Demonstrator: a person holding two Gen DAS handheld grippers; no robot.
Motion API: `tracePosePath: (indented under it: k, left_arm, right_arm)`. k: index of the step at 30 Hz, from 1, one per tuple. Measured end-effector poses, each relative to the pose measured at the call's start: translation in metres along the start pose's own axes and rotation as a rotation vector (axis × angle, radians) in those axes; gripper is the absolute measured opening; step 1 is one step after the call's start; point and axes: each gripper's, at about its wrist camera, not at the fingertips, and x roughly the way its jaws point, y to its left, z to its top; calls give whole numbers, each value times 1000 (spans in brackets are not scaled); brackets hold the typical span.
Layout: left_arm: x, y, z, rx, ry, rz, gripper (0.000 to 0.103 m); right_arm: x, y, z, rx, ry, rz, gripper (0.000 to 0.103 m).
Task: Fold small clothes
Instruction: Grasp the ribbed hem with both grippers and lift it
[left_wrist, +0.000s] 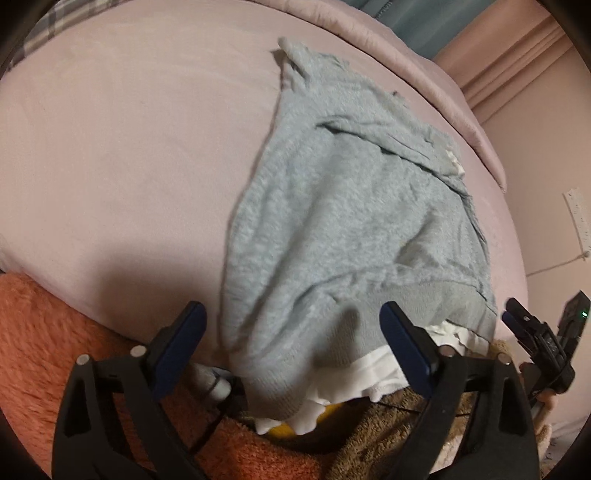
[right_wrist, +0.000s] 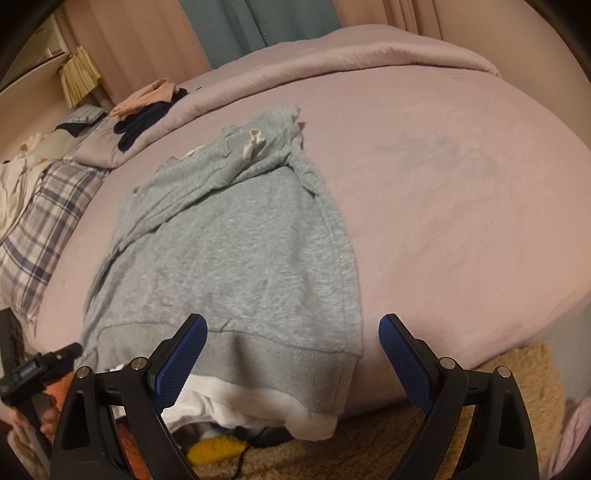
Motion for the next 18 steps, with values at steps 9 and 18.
tracePosePath:
  k: [9,18]
  left_arm:
    - [3,-2,-12,-1,55,-27,90]
    - [14,0,-22,-29,70,-27,82]
  right_arm:
    - [9,1,-8,-3,54,11,94]
    - [20,2,-24,-8,139,31,94]
